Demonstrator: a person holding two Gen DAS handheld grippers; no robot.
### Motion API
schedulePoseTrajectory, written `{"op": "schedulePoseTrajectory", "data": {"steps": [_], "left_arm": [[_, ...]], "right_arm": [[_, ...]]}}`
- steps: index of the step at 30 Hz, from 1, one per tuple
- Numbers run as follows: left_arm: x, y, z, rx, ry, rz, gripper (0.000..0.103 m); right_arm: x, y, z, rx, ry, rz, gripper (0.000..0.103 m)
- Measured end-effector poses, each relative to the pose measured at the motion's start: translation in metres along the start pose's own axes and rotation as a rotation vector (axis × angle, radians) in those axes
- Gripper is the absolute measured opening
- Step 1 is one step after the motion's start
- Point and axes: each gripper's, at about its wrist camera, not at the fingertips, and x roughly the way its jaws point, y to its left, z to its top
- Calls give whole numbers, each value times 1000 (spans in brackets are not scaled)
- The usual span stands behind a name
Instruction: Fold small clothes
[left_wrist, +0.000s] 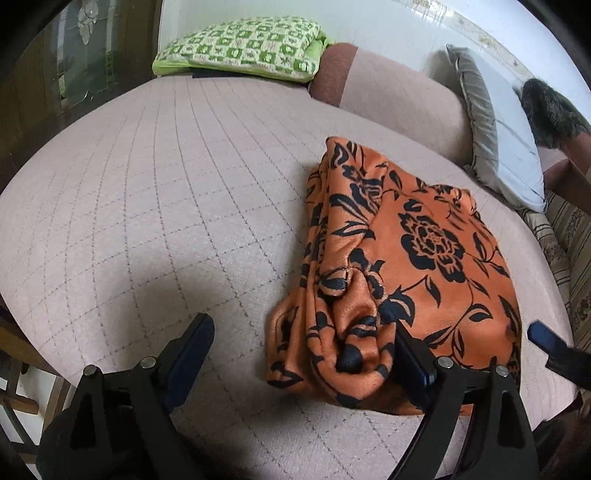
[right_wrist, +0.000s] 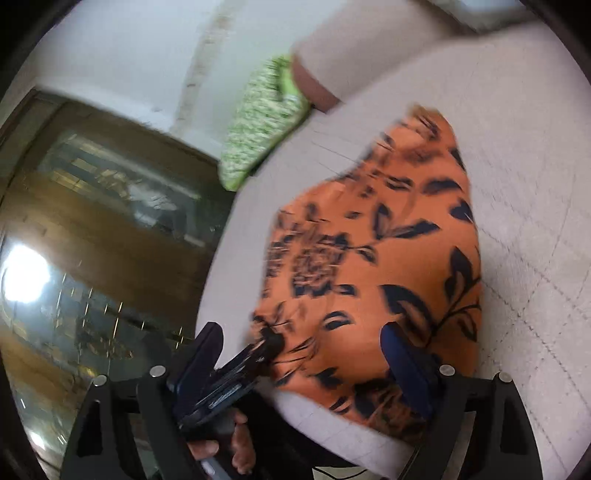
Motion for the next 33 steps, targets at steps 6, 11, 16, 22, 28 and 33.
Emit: {"op": "schedulePoseTrajectory", "data": {"steps": [6,11,16,22,28,33], "left_arm": [[-6,2,-5,-29,12,12,91],[-24,9,-13,-58,-16,-8,91],[-42,9,-18,-66,-64,-39,91],[-49,-4,-22,6,-89,-45,91],[-42,-3,-24,-2,-68,-44,91],[-46,-1,-26,1,-80,-42,91]], "right_arm": [[3,-24,-24,70,29,-60,89],[-49,-1,-39,-78,-155,-76,89],[-87,-35,-60,-39,-295,-259,89],[-112,-43,-54,22,-359,-310,89],[-100,-25,-53,29,-320,-290,89],[-86,-15,-56,-29,-325,-320,89]]}}
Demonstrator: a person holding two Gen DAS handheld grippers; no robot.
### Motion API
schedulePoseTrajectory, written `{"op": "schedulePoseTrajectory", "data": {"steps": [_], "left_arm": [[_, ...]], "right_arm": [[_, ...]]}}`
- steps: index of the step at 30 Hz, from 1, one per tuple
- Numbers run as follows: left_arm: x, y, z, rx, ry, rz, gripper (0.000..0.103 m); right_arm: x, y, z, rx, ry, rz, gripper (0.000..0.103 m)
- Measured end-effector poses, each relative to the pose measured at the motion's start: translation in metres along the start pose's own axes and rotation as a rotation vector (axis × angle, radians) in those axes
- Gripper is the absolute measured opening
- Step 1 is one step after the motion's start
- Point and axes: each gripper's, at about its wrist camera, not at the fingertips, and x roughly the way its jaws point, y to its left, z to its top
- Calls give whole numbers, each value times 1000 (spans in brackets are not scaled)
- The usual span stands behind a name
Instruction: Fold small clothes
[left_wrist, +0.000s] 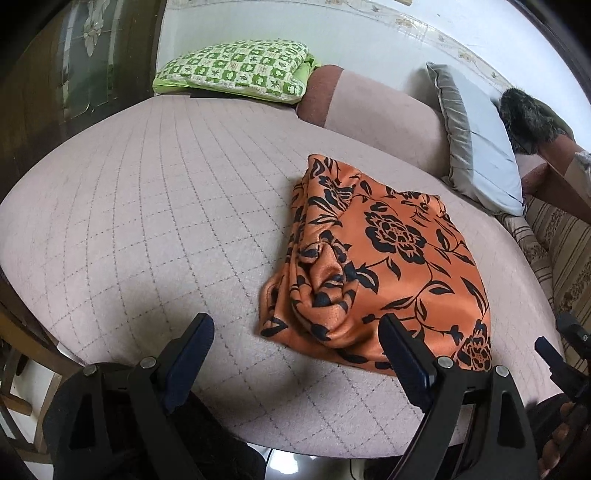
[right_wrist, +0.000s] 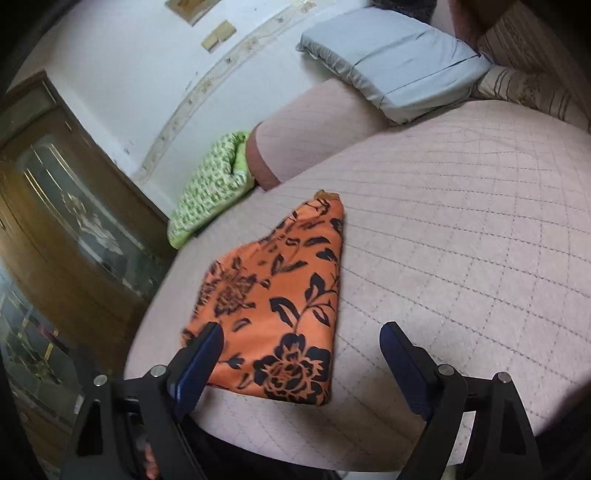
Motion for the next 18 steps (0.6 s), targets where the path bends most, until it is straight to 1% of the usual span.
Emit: {"op": "schedulePoseTrajectory", "data": {"steps": [2,4,6,7,8,9,10,11,13,14,15,18], "left_arm": [[-8,1,0,-8,-15,0,91],[-23,-5,3,13,-48,-23,91],[-34,-16,3,77,-111,-32,91],[-32,-20,1,105,-124,-16,93],[-23,-22,-2,121,-107,6,93],[-11,-23,-2,110,-42,16,93],[-4,-23,-1,97,7,-2,93],[-3,-24,0,91,9,-22,93],[-11,-26,0,101,-36,-26,93],[-12,-28,2,109,-40,-40,93],[-12,-31,6,118,-34,-62,93],[-2,-36,27,134,-2,-79,93]], "right_arm": [[-5,2,0,7,-29,6,89],[-10,5,2,-11,-61,10,89],[-11,8,3,-34,-79,9,89],[-7,7,3,-40,-64,5,89],[-3,6,2,-37,-47,0,89],[0,4,1,-29,-32,-4,89],[3,1,0,-15,-17,-8,89],[6,-2,-2,6,-4,-9,89],[8,-7,-4,34,5,-2,89],[10,-9,-4,47,11,5,89],[10,-11,-4,55,14,11,89],[19,-17,-3,96,57,44,89]]}}
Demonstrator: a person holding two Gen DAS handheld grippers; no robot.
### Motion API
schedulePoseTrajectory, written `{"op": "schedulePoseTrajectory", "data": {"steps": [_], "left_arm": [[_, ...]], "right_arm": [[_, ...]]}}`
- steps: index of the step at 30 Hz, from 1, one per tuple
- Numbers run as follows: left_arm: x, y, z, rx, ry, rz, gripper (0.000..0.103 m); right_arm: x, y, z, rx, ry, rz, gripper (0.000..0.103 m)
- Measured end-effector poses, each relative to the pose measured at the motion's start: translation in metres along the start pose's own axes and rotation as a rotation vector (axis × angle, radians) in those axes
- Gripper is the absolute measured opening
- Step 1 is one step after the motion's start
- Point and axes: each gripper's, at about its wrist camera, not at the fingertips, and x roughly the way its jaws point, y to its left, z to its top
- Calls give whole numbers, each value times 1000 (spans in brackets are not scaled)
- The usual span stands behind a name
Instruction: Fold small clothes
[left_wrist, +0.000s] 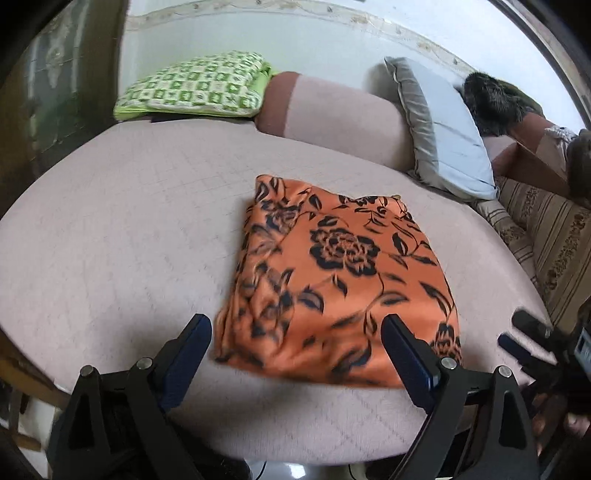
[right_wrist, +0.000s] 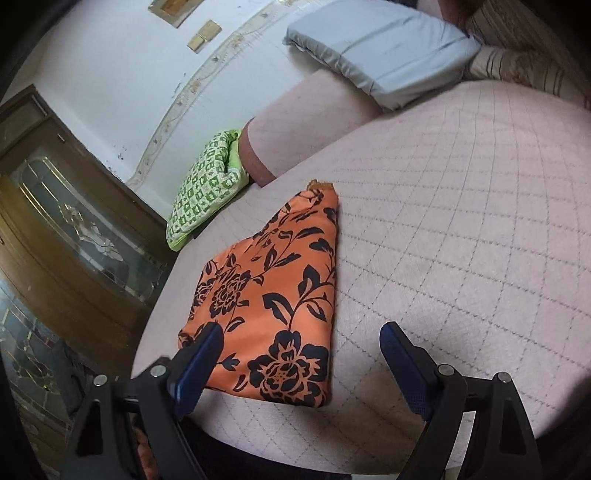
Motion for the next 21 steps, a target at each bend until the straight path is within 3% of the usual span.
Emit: {"op": "schedulePoseTrajectory", "data": {"steps": [4,9,12,16,18,19,21], "left_arm": [[12,17,46,-49,-28,-15,94],[53,34,85,-90,38,-33,94],[88,38,82,-127,153,-68,94],[123,38,64,-127,265,-84,94],[128,37,60,-99,272,-88,85],[128,36,59,-92,277,-127,63],[130,36,61,-102,298,-143,52]], "right_arm": [[12,-8,6,65,68,53,89],[23,-3,48,43,73,50,90],[46,-14,74,102,108,55,95],[116,-25,71,155,314,74,95],[138,-15,63,99,366,104,96],[142,-4,63,31,365,111,82],[151,1,64,49,404,98,47]]}}
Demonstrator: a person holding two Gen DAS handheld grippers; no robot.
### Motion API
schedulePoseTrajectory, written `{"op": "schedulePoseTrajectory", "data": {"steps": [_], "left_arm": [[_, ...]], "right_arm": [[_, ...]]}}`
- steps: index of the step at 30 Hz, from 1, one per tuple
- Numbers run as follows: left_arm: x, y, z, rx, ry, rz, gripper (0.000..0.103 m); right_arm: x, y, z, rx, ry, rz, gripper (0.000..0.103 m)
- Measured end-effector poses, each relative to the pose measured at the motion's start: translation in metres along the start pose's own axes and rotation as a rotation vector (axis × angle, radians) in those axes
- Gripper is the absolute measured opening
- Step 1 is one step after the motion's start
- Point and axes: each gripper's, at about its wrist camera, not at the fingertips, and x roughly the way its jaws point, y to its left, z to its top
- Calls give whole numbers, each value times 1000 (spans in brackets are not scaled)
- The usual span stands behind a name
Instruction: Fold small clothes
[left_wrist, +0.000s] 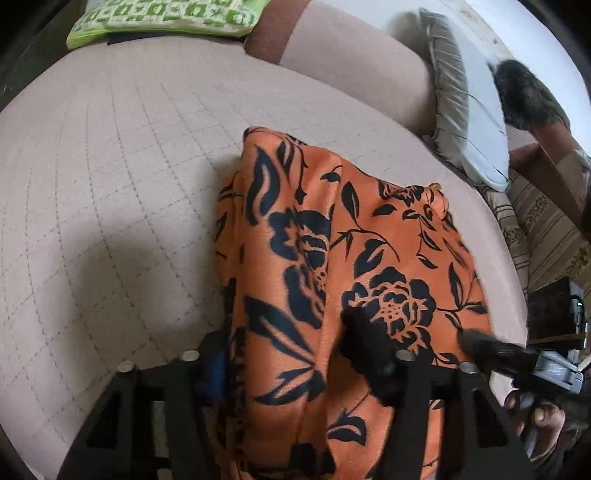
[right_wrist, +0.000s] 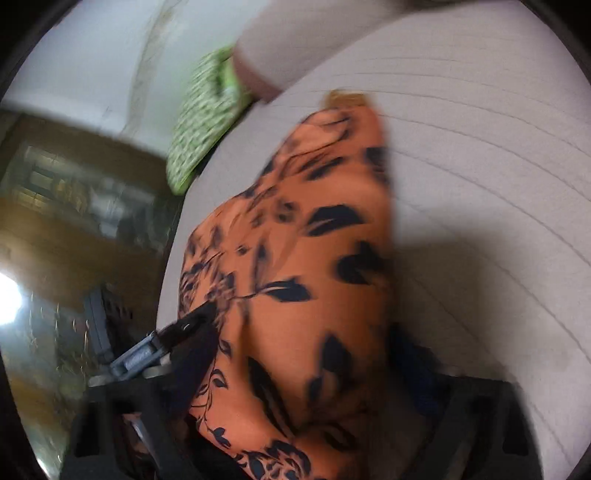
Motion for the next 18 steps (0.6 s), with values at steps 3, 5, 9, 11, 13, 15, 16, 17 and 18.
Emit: {"op": "schedulePoseTrajectory", "data": {"steps": [3,5,9,11,13,15,16,17,18], "left_arm": [[-4,-4,3,-2,-3,-22,30],[-13,-16,5,27,-30,-10,26],[-51,-57,27,94,-173,-49,25],[-73,-78,44,123,-259,-65,26],[-87,-98,63,134,-313,-86,27],[-88,-112,79,144,-334,-95,27],[-84,-117,84,150,-337,-91,27],[-76,-122,87,155,-337,-86,27],[-64,-127,89,161,-332,-77,27]], "right_arm": [[-8,14,4,-64,-12,-21,38],[-18,28,8,-110,-28,-27,36],[-58,59,31,-207,-123,-29,36],[-86,74,50,-250,-182,-13,36],[-110,85,71,-275,-226,-2,36],[-126,88,91,-288,-258,-4,36],[-128,86,99,-290,-263,-11,36],[-128,81,107,-293,-262,-20,36],[-126,76,112,-293,-258,-33,36]]}}
